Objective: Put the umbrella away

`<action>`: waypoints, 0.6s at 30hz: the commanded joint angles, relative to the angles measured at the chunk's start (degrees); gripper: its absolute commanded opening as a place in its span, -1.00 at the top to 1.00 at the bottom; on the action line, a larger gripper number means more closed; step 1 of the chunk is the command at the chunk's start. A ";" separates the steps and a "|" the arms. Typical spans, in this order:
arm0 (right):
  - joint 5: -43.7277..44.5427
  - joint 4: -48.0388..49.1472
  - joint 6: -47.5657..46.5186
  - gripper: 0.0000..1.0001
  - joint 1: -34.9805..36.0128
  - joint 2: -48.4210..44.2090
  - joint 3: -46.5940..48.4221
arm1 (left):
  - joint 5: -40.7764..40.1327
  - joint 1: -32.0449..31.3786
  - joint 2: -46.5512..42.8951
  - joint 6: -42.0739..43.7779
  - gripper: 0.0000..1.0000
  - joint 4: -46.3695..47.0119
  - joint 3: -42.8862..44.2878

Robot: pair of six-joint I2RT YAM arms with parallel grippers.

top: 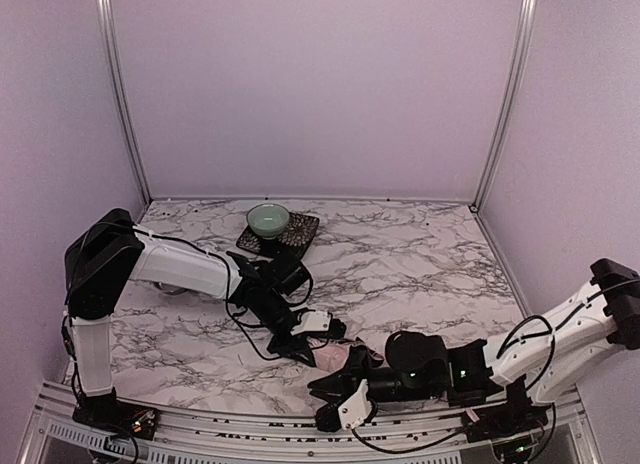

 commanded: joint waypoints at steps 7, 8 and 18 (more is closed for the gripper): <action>5.13 10.56 25.00 0.26 -9.21 -25.54 -8.96 | -17.64 -0.14 6.07 -0.44 1.00 -5.93 -5.18; 6.20 9.77 27.60 0.18 -10.79 -28.75 -9.47 | -18.02 -0.68 5.24 0.10 1.00 -5.16 -6.12; -2.86 -20.34 61.31 -0.51 -31.27 -33.79 1.59 | -24.91 -6.75 -0.47 5.12 1.00 -1.62 -13.79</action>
